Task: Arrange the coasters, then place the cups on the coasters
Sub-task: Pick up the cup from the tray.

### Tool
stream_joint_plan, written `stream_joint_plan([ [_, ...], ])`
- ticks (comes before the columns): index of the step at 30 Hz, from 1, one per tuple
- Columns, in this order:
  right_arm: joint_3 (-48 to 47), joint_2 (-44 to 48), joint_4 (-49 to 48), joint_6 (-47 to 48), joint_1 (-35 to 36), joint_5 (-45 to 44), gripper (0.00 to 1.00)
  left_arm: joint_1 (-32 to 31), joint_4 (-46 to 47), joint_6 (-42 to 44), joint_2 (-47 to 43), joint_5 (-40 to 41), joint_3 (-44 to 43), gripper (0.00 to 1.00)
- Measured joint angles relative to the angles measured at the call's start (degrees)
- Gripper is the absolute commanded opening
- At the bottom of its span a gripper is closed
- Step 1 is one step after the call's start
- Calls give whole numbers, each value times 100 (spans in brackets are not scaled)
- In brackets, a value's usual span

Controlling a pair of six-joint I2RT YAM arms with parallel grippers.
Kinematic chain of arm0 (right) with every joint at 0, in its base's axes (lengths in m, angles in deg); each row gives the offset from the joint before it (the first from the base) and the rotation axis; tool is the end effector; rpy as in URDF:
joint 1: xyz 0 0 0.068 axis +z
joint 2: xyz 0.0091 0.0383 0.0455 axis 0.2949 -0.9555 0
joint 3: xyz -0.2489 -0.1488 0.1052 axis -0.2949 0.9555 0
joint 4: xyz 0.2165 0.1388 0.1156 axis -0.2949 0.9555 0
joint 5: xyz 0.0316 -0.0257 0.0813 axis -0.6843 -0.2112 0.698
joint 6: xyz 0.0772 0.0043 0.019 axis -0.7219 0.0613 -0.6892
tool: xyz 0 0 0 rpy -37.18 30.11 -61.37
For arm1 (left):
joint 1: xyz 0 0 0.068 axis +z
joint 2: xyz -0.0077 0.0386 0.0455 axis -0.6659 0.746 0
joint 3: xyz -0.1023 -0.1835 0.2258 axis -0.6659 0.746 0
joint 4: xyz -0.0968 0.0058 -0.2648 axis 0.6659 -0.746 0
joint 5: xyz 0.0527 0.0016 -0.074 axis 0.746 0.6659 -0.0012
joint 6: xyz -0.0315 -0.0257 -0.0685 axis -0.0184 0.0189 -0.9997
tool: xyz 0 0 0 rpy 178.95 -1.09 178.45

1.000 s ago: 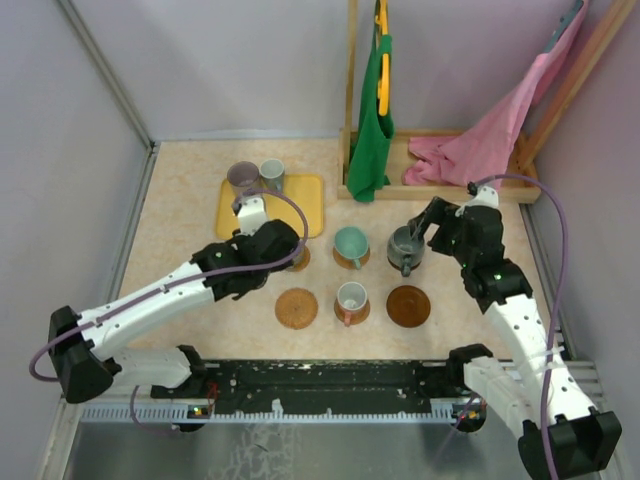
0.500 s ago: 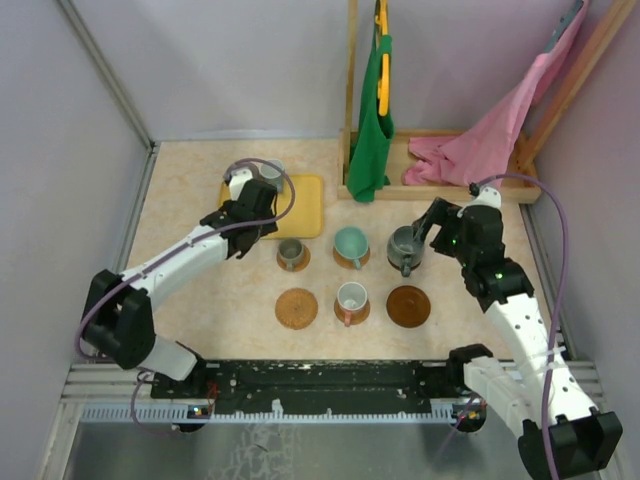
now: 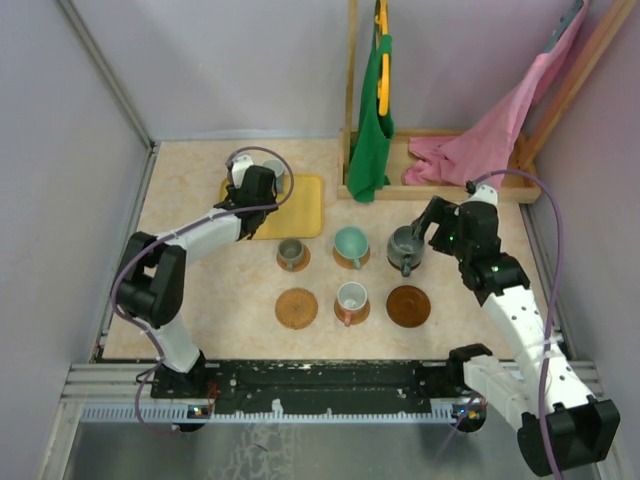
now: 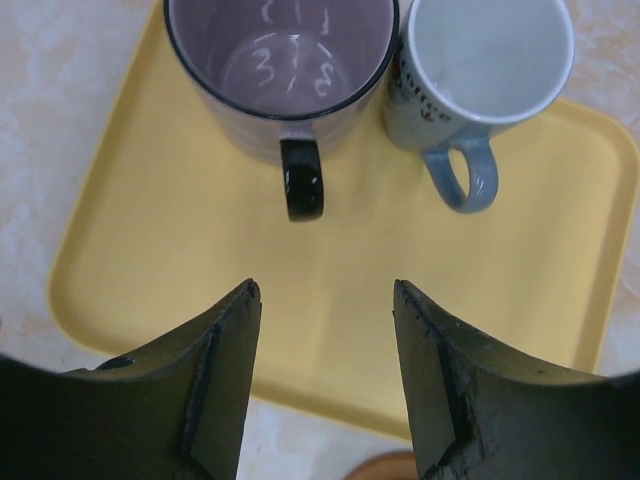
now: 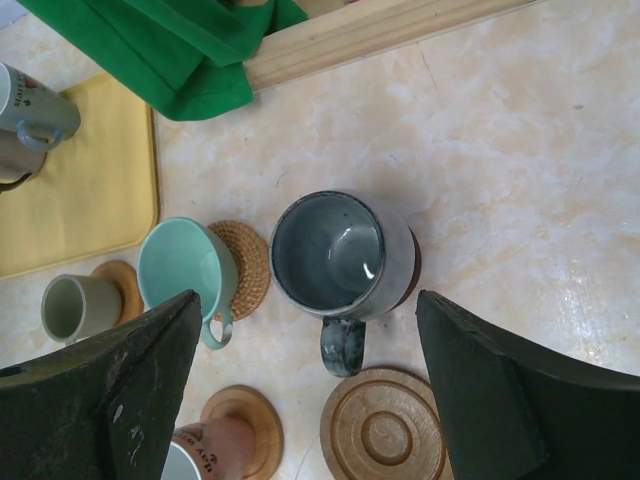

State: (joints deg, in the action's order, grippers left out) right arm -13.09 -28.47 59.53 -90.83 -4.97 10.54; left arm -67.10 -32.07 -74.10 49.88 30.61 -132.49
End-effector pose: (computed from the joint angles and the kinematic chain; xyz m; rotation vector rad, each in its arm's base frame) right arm 0.2128 0.0396 0.3167 0.3633 2.0643 0.3442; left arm 0.3955 -0.1470 0.2249 -0.3882 2.1054 0.0683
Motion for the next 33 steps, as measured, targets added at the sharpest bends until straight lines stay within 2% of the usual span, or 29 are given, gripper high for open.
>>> stream_joint_plan([
  [12,-210,-448,0,149,0,-39,88,210,811,120,894,256,-487,59],
  [16,-310,-573,20,221,0,-70,88,232,953,92,1032,313,-496,54],
  [33,-487,-809,4,354,0,-74,87,361,1064,4,1309,487,-570,49],
])
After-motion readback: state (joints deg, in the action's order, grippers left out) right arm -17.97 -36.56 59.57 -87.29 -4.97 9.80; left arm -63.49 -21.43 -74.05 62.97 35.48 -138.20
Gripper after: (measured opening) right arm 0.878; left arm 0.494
